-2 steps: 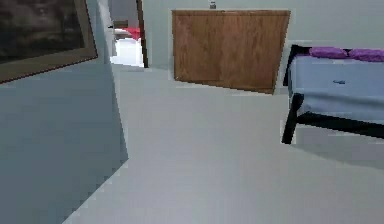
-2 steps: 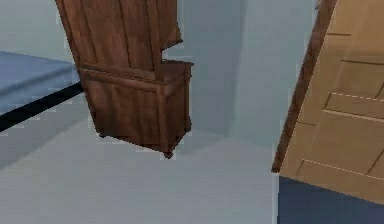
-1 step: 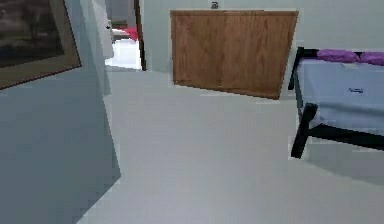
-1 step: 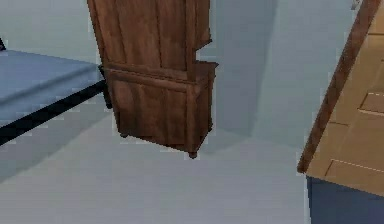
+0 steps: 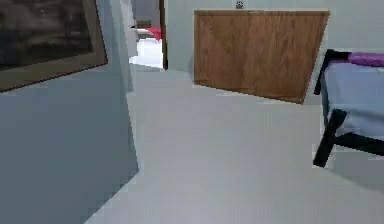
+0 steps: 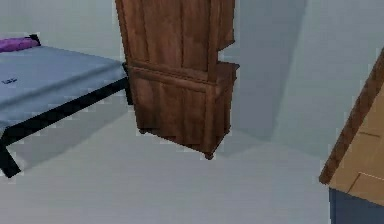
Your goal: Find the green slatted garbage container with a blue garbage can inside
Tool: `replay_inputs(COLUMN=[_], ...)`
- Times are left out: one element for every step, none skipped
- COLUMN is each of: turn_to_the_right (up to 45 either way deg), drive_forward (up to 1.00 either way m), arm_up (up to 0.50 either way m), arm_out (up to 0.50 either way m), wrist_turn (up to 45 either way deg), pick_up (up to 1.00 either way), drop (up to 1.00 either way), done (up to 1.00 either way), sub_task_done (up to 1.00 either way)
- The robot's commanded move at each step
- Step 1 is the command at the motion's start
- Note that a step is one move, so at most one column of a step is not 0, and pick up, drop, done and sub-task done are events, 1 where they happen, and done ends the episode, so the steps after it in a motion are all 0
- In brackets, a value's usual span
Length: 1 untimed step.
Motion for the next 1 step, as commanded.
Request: replay_inputs(turn_to_the_right=[0.0], drive_forward=[1.00], arm_up=[0.00], arm_out=[0.00], wrist_turn=[0.0], pick_up=[0.00], drop=[0.00], done=[0.00], sub_task_done=[0.00])
